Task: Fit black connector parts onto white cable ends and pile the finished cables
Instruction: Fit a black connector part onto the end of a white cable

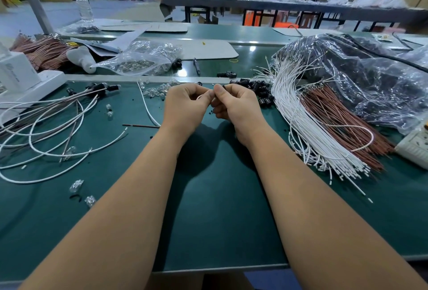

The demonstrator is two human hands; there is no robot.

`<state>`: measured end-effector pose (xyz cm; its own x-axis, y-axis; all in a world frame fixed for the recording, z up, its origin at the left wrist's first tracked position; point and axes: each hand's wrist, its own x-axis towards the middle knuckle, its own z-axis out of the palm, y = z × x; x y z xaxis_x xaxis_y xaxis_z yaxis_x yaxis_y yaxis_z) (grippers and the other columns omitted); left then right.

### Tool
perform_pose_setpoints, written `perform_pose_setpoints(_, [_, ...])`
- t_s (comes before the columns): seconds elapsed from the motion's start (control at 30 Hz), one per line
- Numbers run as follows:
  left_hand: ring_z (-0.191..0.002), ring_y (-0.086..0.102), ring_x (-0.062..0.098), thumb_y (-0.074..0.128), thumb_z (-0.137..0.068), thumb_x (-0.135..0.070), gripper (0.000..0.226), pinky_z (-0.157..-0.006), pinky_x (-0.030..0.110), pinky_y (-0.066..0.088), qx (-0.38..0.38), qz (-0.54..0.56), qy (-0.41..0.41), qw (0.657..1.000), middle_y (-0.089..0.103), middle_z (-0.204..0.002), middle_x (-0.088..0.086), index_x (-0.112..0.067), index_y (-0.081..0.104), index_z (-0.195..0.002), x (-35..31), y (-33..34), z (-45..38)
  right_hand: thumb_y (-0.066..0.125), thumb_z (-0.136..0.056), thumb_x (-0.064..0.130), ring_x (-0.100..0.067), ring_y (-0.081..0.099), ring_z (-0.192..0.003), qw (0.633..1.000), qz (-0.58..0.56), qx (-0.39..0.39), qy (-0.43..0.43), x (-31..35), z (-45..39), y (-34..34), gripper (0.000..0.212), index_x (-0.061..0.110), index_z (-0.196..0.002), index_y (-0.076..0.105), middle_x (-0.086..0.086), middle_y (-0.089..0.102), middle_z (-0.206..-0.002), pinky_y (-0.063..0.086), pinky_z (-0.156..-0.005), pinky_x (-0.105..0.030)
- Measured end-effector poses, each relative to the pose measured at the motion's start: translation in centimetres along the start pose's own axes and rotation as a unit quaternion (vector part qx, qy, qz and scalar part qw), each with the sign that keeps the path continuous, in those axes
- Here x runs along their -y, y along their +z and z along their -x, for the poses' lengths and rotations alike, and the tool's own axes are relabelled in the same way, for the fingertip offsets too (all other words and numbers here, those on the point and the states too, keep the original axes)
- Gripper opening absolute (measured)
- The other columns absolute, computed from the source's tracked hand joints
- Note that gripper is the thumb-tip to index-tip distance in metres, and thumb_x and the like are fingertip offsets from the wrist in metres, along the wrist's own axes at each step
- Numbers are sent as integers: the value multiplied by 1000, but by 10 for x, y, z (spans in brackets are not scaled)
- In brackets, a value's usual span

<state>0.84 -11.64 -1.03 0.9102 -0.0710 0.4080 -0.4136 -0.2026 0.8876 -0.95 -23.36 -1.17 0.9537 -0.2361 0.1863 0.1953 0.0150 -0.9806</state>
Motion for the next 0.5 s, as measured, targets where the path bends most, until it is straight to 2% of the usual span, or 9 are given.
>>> perform_pose_setpoints(0.17, [-52, 51, -5, 69, -88, -19, 12, -58, 12, 40, -4, -14, 25, 1000, 63, -62, -11, -10, 75, -82, -2, 0, 1, 61, -95, 19, -11, 53, -49, 999, -31, -12, 14, 2, -2, -1, 18, 8, -81, 62, -3, 61, -65, 46, -49, -20])
perform_pose_setpoints(0.3, [-44, 44, -2, 65, -89, -18, 17, -51, 12, 33, 3, -96, 42, 994, 53, -50, -16, -14, 72, -75, -2, -3, -1, 63, -93, 20, -13, 52, -50, 997, -63, -33, 35, 3, -4, -2, 18, 11, -78, 60, -4, 61, -64, 45, -48, -22])
perform_pose_setpoints(0.33, [-44, 41, 0, 63, -90, -18, 20, -51, 14, 32, 5, -116, 46, 992, 50, -48, -13, -13, 70, -72, -1, -4, -1, 63, -93, 20, -13, 52, -50, 996, -71, -36, 39, 4, -4, -2, 19, 11, -77, 60, -5, 60, -63, 45, -48, -22])
perform_pose_setpoints(0.4, [-47, 35, 5, 62, -91, -19, 26, -50, 19, 30, 6, -133, 58, 989, 48, -47, 3, -4, 69, -71, -1, -6, -2, 64, -92, 20, -13, 52, -49, 996, -72, -31, 40, 4, -4, -3, 19, 11, -76, 60, -5, 60, -63, 45, -47, -22])
perform_pose_setpoints(0.47, [-53, 36, 12, 61, -91, -19, 28, -52, 26, 31, 13, -140, 74, 987, 53, -56, 21, 0, 70, -72, -3, -7, -1, 66, -91, 20, -13, 52, -48, 998, -51, -17, 35, 4, -3, -2, 18, 8, -78, 62, -5, 61, -62, 45, -48, -21])
perform_pose_setpoints(0.5, [-54, 38, 14, 61, -91, -19, 28, -54, 29, 32, 19, -144, 79, 986, 56, -59, 22, -2, 70, -72, -4, -6, -1, 66, -91, 20, -13, 52, -47, 998, -42, -13, 33, 4, -3, -2, 18, 7, -79, 62, -5, 61, -62, 45, -48, -22])
